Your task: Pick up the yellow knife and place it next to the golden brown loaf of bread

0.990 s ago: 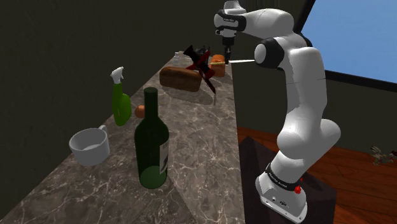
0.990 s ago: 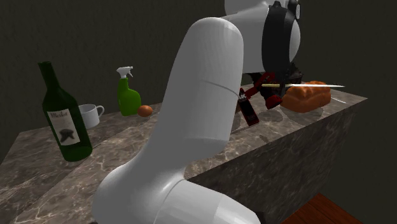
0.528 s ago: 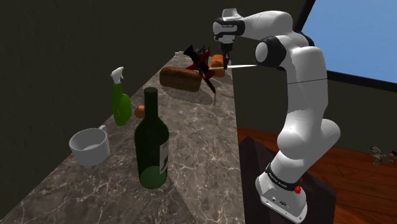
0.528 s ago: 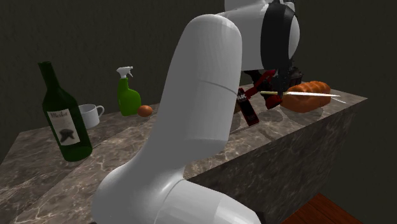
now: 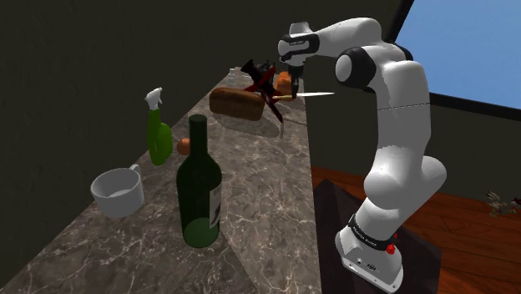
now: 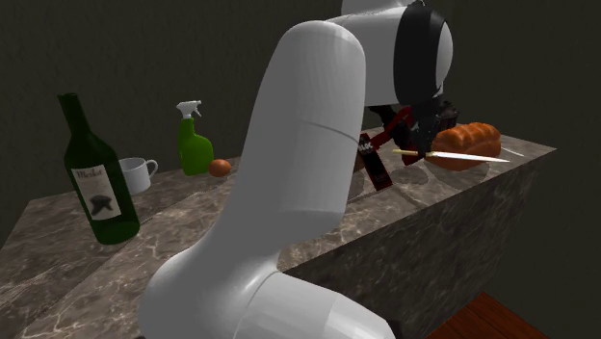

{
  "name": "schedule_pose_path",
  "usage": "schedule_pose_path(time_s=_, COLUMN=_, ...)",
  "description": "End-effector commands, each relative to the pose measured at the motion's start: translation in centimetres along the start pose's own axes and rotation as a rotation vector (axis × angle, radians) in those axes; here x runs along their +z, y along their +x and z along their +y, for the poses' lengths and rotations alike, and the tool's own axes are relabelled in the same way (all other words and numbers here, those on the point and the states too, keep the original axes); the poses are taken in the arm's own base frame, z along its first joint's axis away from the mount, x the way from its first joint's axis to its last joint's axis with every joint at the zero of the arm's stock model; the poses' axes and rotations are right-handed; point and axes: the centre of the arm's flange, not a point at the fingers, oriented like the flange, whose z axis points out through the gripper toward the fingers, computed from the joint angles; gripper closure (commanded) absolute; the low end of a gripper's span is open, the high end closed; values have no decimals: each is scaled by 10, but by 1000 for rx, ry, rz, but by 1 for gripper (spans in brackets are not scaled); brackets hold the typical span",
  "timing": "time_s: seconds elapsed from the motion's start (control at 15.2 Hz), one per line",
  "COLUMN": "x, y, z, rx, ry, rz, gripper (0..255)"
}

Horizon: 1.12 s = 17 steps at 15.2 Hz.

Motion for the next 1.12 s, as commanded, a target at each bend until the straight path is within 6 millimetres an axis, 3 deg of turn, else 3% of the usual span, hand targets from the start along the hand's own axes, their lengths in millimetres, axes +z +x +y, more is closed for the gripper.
schedule_pose_path(time_s=0.0, x=11, y=3, z=0, rx=0, ry=0, rz=0, gripper=255)
schedule_pose_path(time_s=0.86, x=79, y=15, z=-4, rx=0, ry=0, rz=0, gripper=255)
schedule_pose_path(time_s=1.06, x=83, y=15, z=-4, rx=0, ry=0, rz=0, gripper=255)
